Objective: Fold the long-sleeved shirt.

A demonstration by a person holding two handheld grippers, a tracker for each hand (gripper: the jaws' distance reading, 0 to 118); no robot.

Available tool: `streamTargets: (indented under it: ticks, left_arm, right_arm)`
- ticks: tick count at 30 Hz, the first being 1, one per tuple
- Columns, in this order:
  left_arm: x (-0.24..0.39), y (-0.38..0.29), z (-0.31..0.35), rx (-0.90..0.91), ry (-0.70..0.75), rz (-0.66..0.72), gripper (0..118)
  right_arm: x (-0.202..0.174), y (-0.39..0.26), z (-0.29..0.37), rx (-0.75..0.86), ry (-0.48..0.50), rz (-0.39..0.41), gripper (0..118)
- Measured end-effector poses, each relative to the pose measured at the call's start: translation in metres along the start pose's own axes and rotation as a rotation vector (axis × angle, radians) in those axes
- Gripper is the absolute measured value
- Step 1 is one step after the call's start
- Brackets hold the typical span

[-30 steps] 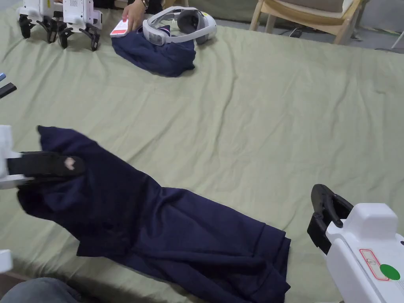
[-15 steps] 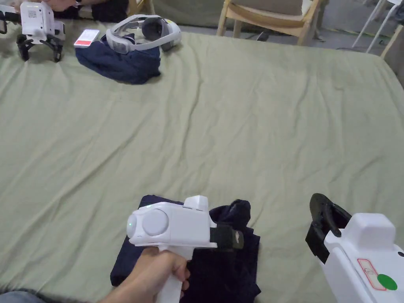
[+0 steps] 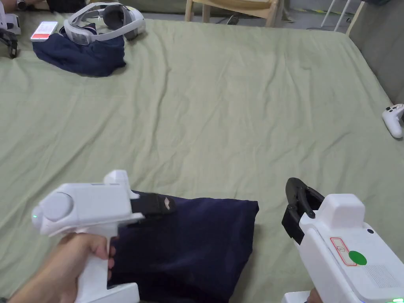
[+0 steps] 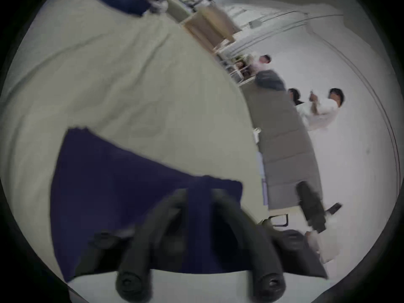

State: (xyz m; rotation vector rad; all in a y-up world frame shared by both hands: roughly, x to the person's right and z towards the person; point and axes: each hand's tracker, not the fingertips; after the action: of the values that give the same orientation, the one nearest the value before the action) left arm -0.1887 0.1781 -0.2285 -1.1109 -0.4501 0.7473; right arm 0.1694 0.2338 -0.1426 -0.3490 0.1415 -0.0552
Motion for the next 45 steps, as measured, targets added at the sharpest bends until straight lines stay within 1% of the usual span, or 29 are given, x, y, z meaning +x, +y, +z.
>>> streamTargets:
  ticks: [3,6,9,11,14,16,18,20,21,22,23,24,25,26,28,29,30,31,32,33,34,35,36,37,41,42,43,44,45]
  left_arm:
    - [-0.003,-0.024,-0.047,-0.131,-0.072,-0.004,5]
    - [0.017,-0.046,-0.086,-0.214,-0.086,-0.044,4]
    - [0.041,-0.059,-0.116,-0.289,-0.176,-0.04,4]
    - [0.065,-0.065,-0.12,-0.309,-0.187,-0.114,4]
    - [0.087,-0.06,-0.077,-0.223,-0.271,-0.19,4]
    - [0.084,-0.05,-0.027,-0.09,-0.235,-0.229,4]
    - [0.06,-0.034,0.03,0.017,-0.244,-0.209,4]
    - [0.03,-0.021,0.08,0.129,-0.198,-0.156,4]
    - [0.017,-0.016,0.104,0.178,-0.158,-0.138,4]
    - [0.003,-0.013,0.123,0.22,-0.117,-0.125,4]
    - [-0.011,-0.01,0.135,0.248,-0.102,-0.106,4]
    - [-0.025,-0.006,0.144,0.263,-0.088,-0.079,4]
    - [-0.042,-0.001,0.149,0.275,-0.073,-0.048,4]
    - [-0.057,0.002,0.151,0.261,-0.123,-0.014,4]
    - [-0.08,0.007,0.152,0.236,-0.154,0.027,4]
    - [-0.095,0.011,0.148,0.208,-0.177,0.042,4]
    - [-0.108,0.016,0.142,0.18,-0.184,0.07,7]
    - [-0.119,0.02,0.135,0.146,-0.18,0.087,16]
    - [-0.129,0.023,0.127,0.112,-0.179,0.084,33]
    - [-0.138,0.025,0.117,0.091,-0.151,0.093,66]
    - [-0.153,0.032,0.105,0.048,-0.136,0.094,86]
    - [-0.162,0.035,0.091,-0.007,-0.14,0.113,100]
    - [-0.167,0.036,0.081,-0.026,-0.186,0.148,107]
    - [-0.171,0.037,0.071,-0.054,-0.228,0.145,108]
    - [-0.16,0.035,0.034,-0.14,-0.283,0.135,106]
    - [-0.157,0.037,0.028,-0.151,-0.343,0.112,98]
    - [-0.15,0.036,0.018,-0.175,-0.349,0.123,79]
    - [-0.143,0.034,0.015,-0.196,-0.374,0.118,40]
    - [-0.15,0.034,0.009,-0.16,-0.205,0.055,24]
  right_arm:
    - [0.0,-0.003,-0.001,-0.013,0.001,0.002,0]
    - [0.004,-0.004,0.001,-0.023,-0.005,0.007,0]
    - [0.008,-0.004,0.003,-0.03,-0.015,0.013,0]
    - [0.011,-0.002,0.005,-0.033,-0.021,0.011,0]
    - [0.015,0.005,0.009,-0.022,-0.019,-0.012,0]
    - [0.016,0.01,0.008,-0.011,-0.001,-0.043,0]
    - [0.013,0.015,0.001,-0.029,0.076,-0.095,0]
    - [0.005,0.013,-0.014,-0.096,0.209,-0.157,0]
    - [-0.004,0.008,-0.027,-0.169,0.308,-0.196,0]
    - [-0.015,-0.001,-0.042,-0.251,0.373,-0.236,0]
    - [-0.026,-0.012,-0.055,-0.335,0.403,-0.251,0]
    - [-0.036,-0.025,-0.071,-0.444,0.477,-0.267,0]
    - [-0.048,-0.045,-0.086,-0.529,0.512,-0.292,0]
    - [-0.056,-0.064,-0.098,-0.599,0.519,-0.294,0]
    - [-0.065,-0.092,-0.112,-0.747,0.483,-0.27,0]
    - [-0.062,-0.103,-0.116,-0.752,0.468,-0.261,0]
    - [-0.055,-0.107,-0.116,-0.731,0.462,-0.311,0]
    - [-0.046,-0.107,-0.116,-0.714,0.485,-0.415,0]
    - [-0.041,-0.104,-0.115,-0.715,0.486,-0.463,0]
    - [-0.041,-0.099,-0.11,-0.708,0.454,-0.372,0]
    - [-0.041,-0.095,-0.109,-0.7,0.447,-0.296,0]
    - [-0.04,-0.092,-0.108,-0.701,0.447,-0.279,0]
    - [-0.038,-0.091,-0.108,-0.705,0.442,-0.295,0]
    - [-0.04,-0.089,-0.106,-0.699,0.429,-0.28,0]
    - [-0.036,-0.088,-0.099,-0.679,0.397,-0.272,0]
    - [-0.038,-0.087,-0.096,-0.665,0.393,-0.248,0]
    - [-0.04,-0.083,-0.091,-0.64,0.382,-0.212,0]
    - [-0.043,-0.078,-0.086,-0.612,0.366,-0.174,0]
    - [-0.05,-0.07,-0.077,-0.535,0.346,-0.101,0]
